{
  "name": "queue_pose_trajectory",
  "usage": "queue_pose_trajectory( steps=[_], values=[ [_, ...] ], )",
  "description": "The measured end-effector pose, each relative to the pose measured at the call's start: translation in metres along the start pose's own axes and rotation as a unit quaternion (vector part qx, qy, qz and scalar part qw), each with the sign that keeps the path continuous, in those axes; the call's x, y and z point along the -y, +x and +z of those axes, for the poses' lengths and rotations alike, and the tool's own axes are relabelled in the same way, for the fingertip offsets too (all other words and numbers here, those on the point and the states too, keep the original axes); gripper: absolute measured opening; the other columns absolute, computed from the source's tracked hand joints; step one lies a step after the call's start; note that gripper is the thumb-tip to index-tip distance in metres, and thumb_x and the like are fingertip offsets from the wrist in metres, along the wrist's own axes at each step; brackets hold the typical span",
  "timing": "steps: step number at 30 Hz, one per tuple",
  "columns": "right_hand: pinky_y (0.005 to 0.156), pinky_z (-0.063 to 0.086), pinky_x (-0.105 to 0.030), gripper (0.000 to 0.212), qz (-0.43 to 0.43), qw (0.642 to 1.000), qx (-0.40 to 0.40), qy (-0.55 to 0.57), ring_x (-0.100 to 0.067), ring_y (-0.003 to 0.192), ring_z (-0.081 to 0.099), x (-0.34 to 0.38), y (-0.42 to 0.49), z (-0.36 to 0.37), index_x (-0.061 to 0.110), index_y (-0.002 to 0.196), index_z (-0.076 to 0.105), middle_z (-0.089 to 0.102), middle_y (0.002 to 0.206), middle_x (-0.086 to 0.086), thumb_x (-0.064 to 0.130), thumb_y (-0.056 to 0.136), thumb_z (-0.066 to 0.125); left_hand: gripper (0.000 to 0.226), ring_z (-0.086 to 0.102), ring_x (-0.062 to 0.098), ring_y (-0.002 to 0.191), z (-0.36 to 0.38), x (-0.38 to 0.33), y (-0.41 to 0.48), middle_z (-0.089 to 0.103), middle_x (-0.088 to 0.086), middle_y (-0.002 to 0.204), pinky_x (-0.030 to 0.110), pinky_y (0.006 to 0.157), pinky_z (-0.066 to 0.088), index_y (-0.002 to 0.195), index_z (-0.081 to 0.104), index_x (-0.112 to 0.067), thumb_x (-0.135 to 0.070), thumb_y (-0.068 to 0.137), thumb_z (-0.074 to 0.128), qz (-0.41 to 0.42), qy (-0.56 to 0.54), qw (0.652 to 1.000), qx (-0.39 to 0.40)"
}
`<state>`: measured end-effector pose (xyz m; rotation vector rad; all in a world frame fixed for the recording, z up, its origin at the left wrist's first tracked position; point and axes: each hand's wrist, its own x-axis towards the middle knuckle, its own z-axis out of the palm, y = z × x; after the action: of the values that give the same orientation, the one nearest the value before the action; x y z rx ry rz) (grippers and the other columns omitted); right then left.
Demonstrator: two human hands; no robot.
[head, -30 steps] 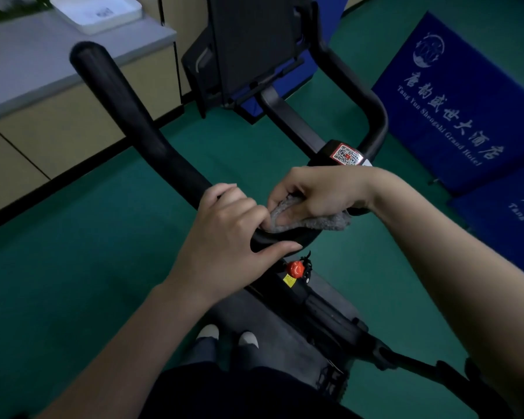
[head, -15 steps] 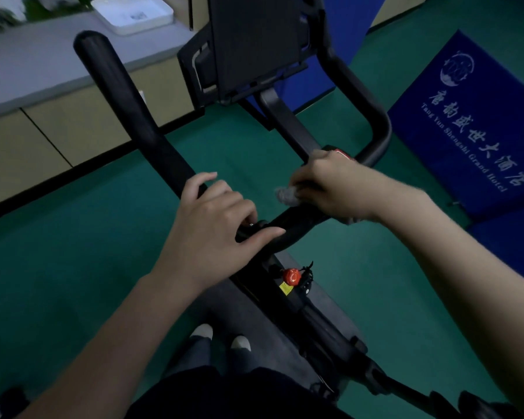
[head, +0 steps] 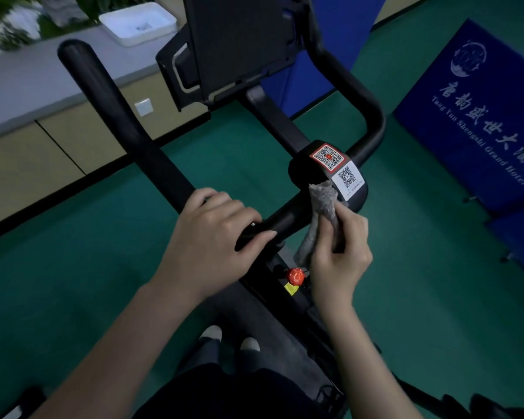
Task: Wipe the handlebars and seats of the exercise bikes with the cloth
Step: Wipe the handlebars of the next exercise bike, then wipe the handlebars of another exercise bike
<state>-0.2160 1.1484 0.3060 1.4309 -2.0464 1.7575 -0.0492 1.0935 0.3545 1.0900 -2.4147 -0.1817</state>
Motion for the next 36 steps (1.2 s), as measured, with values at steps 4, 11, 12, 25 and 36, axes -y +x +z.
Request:
queue_pose_trajectory(
  steps=[4,11,12,25,36],
  values=[
    [0.080,0.046,-0.024,0.019,0.096,0.995,-0.001,0.025,-0.024,0.085,0.060,0.002,-0.011,-0.007,0.000,0.104,0.066,0.062,0.092,-0.004,0.006,0.089,0.058,0.038,0.063,0.018,0.079,0.000,-0.002,0.000,0.069,-0.004,0.077,0.030,0.094,0.034,0.085,0.072,-0.014,-0.046,0.089,0.052,0.002,0.012,1.000,-0.002],
    [0.081,0.050,-0.030,0.014,0.184,0.977,0.089,0.055,-0.013,0.088,0.063,-0.003,-0.012,-0.038,0.009,0.101,0.068,0.067,0.094,-0.007,0.006,0.089,0.061,0.038,0.060,0.019,0.094,-0.002,-0.015,-0.002,0.069,-0.005,0.090,0.035,0.099,0.034,0.089,0.073,-0.014,-0.046,0.090,0.051,-0.029,0.001,0.999,-0.023],
    [0.082,0.050,-0.030,0.013,0.190,0.975,0.101,0.058,-0.013,0.088,0.064,-0.003,-0.012,-0.040,0.009,0.100,0.069,0.068,0.093,-0.006,0.006,0.089,0.062,0.039,0.059,0.018,0.096,-0.003,-0.018,-0.003,0.069,-0.005,0.092,0.035,0.099,0.034,0.090,0.072,-0.014,-0.046,0.090,0.050,-0.035,-0.001,0.999,-0.025],
    [0.081,0.050,-0.022,0.014,0.170,0.929,0.308,0.111,-0.011,0.090,0.065,-0.016,-0.028,-0.037,0.014,0.101,0.070,0.070,0.096,0.000,0.014,0.089,0.063,0.038,0.049,0.021,0.116,-0.011,-0.047,-0.076,0.054,0.003,0.130,0.030,0.098,0.030,0.121,0.062,-0.011,-0.034,0.093,0.051,-0.171,0.038,0.983,-0.063],
    [0.073,0.044,-0.004,0.014,0.131,0.885,0.424,0.143,0.003,0.088,0.063,0.021,-0.072,-0.008,0.017,0.102,0.068,0.068,0.094,0.009,0.016,0.089,0.063,0.047,0.055,0.022,0.112,-0.032,-0.029,-0.174,0.062,-0.001,0.121,0.036,0.099,0.033,0.121,0.062,-0.013,-0.045,0.092,0.044,-0.324,0.124,0.938,0.005]
  ],
)
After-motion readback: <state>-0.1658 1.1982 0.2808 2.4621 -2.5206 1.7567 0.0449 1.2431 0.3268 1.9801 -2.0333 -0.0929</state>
